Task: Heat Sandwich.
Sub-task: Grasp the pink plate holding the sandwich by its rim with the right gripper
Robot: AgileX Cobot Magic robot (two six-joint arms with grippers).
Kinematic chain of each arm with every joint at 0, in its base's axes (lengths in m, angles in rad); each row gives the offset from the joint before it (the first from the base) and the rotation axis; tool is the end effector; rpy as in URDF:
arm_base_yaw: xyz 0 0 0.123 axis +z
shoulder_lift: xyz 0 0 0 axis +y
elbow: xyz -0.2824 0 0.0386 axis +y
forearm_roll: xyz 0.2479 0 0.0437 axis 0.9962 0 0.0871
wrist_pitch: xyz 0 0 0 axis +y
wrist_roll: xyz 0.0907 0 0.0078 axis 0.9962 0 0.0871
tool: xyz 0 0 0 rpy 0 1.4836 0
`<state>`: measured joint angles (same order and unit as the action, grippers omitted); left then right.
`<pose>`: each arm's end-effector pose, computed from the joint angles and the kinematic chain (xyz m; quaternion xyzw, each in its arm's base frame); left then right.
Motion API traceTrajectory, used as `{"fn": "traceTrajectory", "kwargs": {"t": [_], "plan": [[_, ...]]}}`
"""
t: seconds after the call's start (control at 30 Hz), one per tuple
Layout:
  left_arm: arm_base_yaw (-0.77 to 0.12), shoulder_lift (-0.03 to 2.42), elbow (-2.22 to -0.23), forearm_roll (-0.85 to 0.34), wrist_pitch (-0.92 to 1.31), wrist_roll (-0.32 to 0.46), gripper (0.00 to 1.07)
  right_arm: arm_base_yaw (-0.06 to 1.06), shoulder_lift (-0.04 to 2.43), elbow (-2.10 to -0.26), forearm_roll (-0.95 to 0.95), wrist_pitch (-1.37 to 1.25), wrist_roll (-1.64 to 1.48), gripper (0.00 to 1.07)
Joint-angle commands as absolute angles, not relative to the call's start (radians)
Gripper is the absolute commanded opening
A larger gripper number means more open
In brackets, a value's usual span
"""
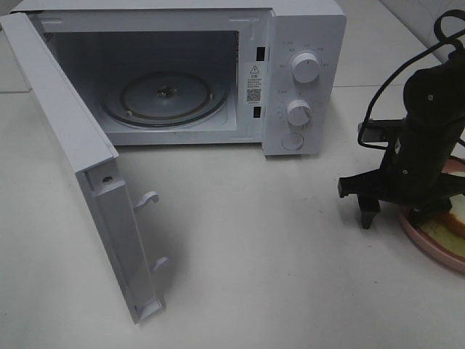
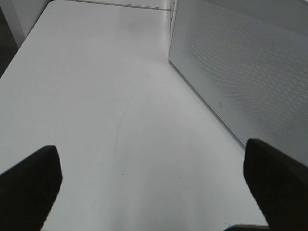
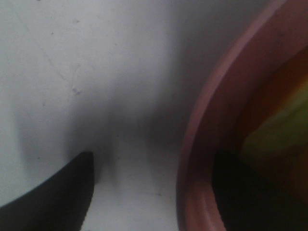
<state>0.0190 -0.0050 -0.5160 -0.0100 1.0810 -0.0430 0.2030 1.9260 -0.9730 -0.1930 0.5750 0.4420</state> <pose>-0.0083 -0.0010 0.2799 -0.0261 0.8526 -0.0113 0.5217 0.3212 0.0564 0.1079 0.0417 0.9954 -0.0341 0.0796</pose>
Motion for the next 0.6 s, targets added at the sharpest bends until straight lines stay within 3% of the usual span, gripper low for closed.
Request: {"fn": "traceTrajectory", "kwargs": {"t": [0.03, 0.13, 0.23, 0.27, 0.3, 0.37, 0.4, 0.43, 0.6], "plan": [[0.023, -0.022, -0.514, -0.019, 1.069, -0.048, 0.97, 0.198, 1.958, -0.969, -0.221, 0.575, 0.457, 0.65], [0.023, -0.022, -0.514, -0.019, 1.069, -0.048, 0.97, 0.198, 1.96, -0.969, -0.224, 0.579, 0.457, 0.63], [0.023, -0.022, -0.514, -0.019, 1.069, -0.048, 0.97, 0.198, 1.961, -0.969, -0.227, 0.592, 0.457, 0.51], [0.023, -0.022, -0.514, -0.019, 1.069, -0.048, 0.97, 0.198, 1.961, -0.969, -0.227, 0.608, 0.457, 0.4], [0.023, -0.022, -0.514, -0.019, 1.069, -0.048, 0.97, 0.198, 1.961, -0.969, -0.227, 0.608, 0.457, 0.4], [0.023, -0.022, -0.514, -0.019, 1.069, -0.048, 0.97, 0.198, 1.961, -0.969, -0.232, 0.628, 0.456, 0.27], [0.023, -0.022, -0.514, -0.019, 1.069, -0.048, 0.97, 0.198, 1.961, -0.969, -0.243, 0.643, 0.451, 0.18], [0.023, -0.022, -0.514, -0.019, 1.069, -0.048, 0.97, 0.198, 1.961, -0.969, -0.274, 0.673, 0.42, 0.0], [0.023, -0.022, -0.514, -0.019, 1.069, -0.048, 0.97, 0.198, 1.961, -0.969, -0.306, 0.701, 0.409, 0.0]]}}
